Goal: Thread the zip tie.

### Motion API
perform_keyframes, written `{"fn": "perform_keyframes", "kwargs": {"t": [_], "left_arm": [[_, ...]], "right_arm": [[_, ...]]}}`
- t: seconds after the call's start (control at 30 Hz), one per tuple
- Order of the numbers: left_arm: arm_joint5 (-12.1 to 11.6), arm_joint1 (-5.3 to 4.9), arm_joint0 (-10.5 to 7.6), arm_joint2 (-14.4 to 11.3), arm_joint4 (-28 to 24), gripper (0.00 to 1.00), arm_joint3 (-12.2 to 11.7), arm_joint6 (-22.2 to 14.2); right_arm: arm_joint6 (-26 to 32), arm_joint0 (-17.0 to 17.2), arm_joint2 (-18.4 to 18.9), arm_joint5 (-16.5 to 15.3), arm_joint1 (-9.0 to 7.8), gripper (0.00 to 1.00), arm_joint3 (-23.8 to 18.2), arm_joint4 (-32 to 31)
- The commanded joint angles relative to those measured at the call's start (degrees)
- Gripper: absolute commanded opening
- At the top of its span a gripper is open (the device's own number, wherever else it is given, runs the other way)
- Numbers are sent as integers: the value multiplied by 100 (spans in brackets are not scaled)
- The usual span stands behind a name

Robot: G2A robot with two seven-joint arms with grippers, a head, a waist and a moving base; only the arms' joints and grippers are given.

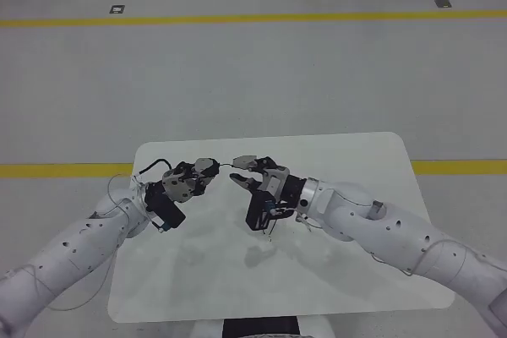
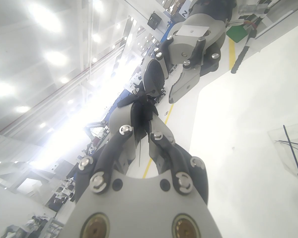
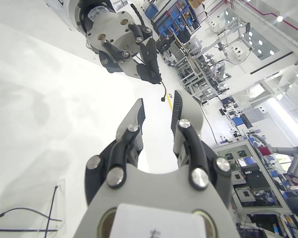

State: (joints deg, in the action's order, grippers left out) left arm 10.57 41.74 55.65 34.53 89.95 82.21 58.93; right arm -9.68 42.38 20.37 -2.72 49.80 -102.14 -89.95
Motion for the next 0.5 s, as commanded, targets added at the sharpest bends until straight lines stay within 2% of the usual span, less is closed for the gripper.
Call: {"fn": "perform_keyframes", "kwargs": {"t": [0.0, 0.33, 0.47], "left_arm": [[0, 0, 0, 0, 0, 0, 0, 0], [0, 0, 0, 0, 0, 0, 0, 0], [0, 0, 0, 0, 0, 0, 0, 0]], "right_arm": [[2, -16, -3, -5, 11, 24, -1, 0], [-9, -53, 14, -3, 47, 14, 14, 0], [8, -63, 7, -5, 58, 13, 28, 0]]}}
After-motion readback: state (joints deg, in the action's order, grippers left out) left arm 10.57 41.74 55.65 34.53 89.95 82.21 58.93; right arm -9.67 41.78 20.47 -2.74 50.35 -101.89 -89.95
